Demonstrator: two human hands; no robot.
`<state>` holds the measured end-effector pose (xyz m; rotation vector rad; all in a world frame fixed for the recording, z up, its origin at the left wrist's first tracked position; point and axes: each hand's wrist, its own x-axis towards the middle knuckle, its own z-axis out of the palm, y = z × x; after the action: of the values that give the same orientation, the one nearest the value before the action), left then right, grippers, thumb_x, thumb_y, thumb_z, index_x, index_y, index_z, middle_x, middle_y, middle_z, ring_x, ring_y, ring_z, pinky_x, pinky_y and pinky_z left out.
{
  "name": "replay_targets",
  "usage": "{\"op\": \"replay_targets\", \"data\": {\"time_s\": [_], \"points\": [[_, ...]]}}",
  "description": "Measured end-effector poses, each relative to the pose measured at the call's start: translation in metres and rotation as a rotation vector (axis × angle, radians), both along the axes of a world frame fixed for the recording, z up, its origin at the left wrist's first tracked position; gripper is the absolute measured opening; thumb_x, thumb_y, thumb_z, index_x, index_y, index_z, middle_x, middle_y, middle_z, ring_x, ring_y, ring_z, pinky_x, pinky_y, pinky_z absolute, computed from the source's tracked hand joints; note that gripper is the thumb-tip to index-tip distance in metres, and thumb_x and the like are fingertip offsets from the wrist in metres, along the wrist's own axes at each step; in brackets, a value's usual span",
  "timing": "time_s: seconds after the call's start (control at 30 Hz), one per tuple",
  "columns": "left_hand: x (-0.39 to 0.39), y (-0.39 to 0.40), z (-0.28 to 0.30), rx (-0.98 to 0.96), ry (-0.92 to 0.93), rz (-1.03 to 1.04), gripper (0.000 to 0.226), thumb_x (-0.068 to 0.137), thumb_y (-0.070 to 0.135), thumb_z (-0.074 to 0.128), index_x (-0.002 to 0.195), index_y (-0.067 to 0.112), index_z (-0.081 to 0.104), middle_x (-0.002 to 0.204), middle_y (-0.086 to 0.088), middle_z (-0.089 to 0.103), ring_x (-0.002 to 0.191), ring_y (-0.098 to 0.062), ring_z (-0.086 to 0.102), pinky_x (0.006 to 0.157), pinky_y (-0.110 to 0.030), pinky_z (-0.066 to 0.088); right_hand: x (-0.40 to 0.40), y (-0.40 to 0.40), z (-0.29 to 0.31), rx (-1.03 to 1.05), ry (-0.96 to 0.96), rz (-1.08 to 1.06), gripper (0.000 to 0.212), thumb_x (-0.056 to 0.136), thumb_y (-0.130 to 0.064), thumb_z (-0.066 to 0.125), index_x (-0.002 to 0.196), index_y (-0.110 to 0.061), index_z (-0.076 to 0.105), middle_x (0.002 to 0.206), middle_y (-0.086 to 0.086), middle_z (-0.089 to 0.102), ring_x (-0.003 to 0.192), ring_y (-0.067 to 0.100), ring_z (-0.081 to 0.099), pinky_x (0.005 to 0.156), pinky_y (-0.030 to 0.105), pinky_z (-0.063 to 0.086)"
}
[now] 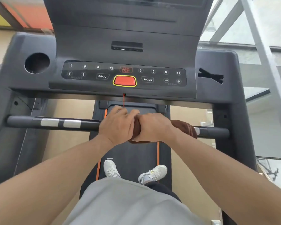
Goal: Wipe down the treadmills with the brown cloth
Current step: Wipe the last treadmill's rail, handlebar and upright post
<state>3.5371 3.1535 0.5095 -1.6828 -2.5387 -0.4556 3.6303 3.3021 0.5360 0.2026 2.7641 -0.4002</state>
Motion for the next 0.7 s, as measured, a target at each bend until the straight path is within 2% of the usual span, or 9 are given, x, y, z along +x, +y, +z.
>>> {"op": "replay_targets", "data": {"time_s": [0.07, 0.13, 0.23, 0.27, 0.33, 0.4, 0.43, 0.53, 0.7], "points": [[0.001, -0.001, 0.001, 0.07, 0.003, 0.021, 0.035, 0.091, 0.023, 0.046, 0.117, 0.012, 0.065, 0.08, -0.007, 0.065, 0.081, -0.03, 0.054, 0.088, -0.039, 0.04, 0.011, -0.005, -0.009, 0.076, 0.115, 0.001, 0.062, 0.079, -0.071, 0.063, 0.124, -0.029, 0.055, 0.098, -0.006, 0.071, 0.085, 0.026, 0.071, 0.063, 0.032, 0.038], [0.001, -0.001, 0.001, 0.146, -0.054, 0.07, 0.032, 0.092, 0.022, 0.047, 0.12, 0.013, 0.056, 0.087, -0.006, 0.062, 0.087, -0.027, 0.051, 0.088, -0.04, 0.039, 0.022, -0.003, -0.016, 0.093, 0.203, 0.031, 0.055, 0.083, -0.051, 0.069, 0.129, -0.026, 0.053, 0.099, -0.005, 0.068, 0.086, 0.027, 0.071, 0.059, 0.033, 0.04], [-0.001, -0.002, 0.007, 0.332, -0.231, 0.336, 0.015, 0.095, 0.021, 0.049, 0.107, 0.013, 0.054, 0.081, -0.005, 0.056, 0.079, -0.026, 0.05, 0.077, -0.041, 0.041, 0.043, 0.024, -0.011, 0.082, 0.109, 0.036, 0.053, 0.082, -0.031, 0.068, 0.131, -0.03, 0.047, 0.103, -0.005, 0.067, 0.089, 0.026, 0.069, 0.065, 0.036, 0.05], [-0.003, -0.002, 0.009, 0.359, -0.268, 0.472, 0.013, 0.096, 0.022, 0.049, 0.099, 0.012, 0.056, 0.077, -0.005, 0.057, 0.074, -0.027, 0.051, 0.072, -0.038, 0.04, 0.049, 0.037, -0.005, 0.067, 0.047, -0.008, 0.046, 0.083, -0.033, 0.066, 0.125, -0.032, 0.048, 0.101, -0.005, 0.068, 0.087, 0.026, 0.069, 0.067, 0.035, 0.05], [-0.008, 0.0, 0.011, 0.29, -0.263, 0.7, 0.024, 0.098, 0.028, 0.045, 0.088, 0.011, 0.057, 0.066, -0.005, 0.057, 0.062, -0.033, 0.053, 0.064, -0.034, 0.035, 0.058, 0.064, 0.007, 0.062, -0.142, -0.083, 0.032, 0.083, -0.046, 0.064, 0.11, -0.032, 0.054, 0.096, -0.006, 0.07, 0.082, 0.025, 0.067, 0.071, 0.034, 0.051], [-0.009, 0.003, 0.011, 0.156, -0.228, 0.795, 0.033, 0.101, 0.035, 0.038, 0.085, 0.011, 0.055, 0.058, -0.004, 0.053, 0.055, -0.036, 0.054, 0.06, -0.036, 0.037, 0.06, 0.079, 0.017, 0.044, -0.272, -0.075, 0.035, 0.079, -0.055, 0.065, 0.104, -0.032, 0.058, 0.094, -0.007, 0.071, 0.078, 0.024, 0.064, 0.071, 0.032, 0.047], [-0.008, 0.005, 0.01, 0.115, -0.222, 0.796, 0.037, 0.102, 0.037, 0.034, 0.084, 0.012, 0.054, 0.056, -0.003, 0.051, 0.053, -0.037, 0.054, 0.059, -0.038, 0.039, 0.057, 0.079, 0.019, 0.024, -0.269, -0.045, 0.037, 0.078, -0.057, 0.066, 0.105, -0.033, 0.06, 0.095, -0.006, 0.071, 0.08, 0.024, 0.064, 0.071, 0.031, 0.046], [-0.005, 0.008, 0.008, 0.058, -0.19, 0.752, 0.045, 0.103, 0.043, 0.023, 0.077, 0.016, 0.048, 0.054, -0.007, 0.052, 0.05, -0.036, 0.05, 0.058, -0.039, 0.042, 0.03, 0.049, 0.008, -0.038, -0.112, 0.07, 0.041, 0.083, -0.064, 0.061, 0.108, -0.031, 0.057, 0.099, -0.003, 0.072, 0.088, 0.029, 0.069, 0.069, 0.033, 0.043], [-0.007, 0.011, 0.008, 0.004, -0.151, 0.743, 0.04, 0.101, 0.044, 0.021, 0.076, 0.021, 0.042, 0.055, -0.008, 0.052, 0.049, -0.031, 0.042, 0.057, -0.035, 0.031, -0.01, -0.012, -0.015, -0.034, 0.151, 0.225, 0.055, 0.087, -0.071, 0.055, 0.114, -0.023, 0.052, 0.107, -0.004, 0.068, 0.088, 0.029, 0.07, 0.062, 0.035, 0.038]]}}
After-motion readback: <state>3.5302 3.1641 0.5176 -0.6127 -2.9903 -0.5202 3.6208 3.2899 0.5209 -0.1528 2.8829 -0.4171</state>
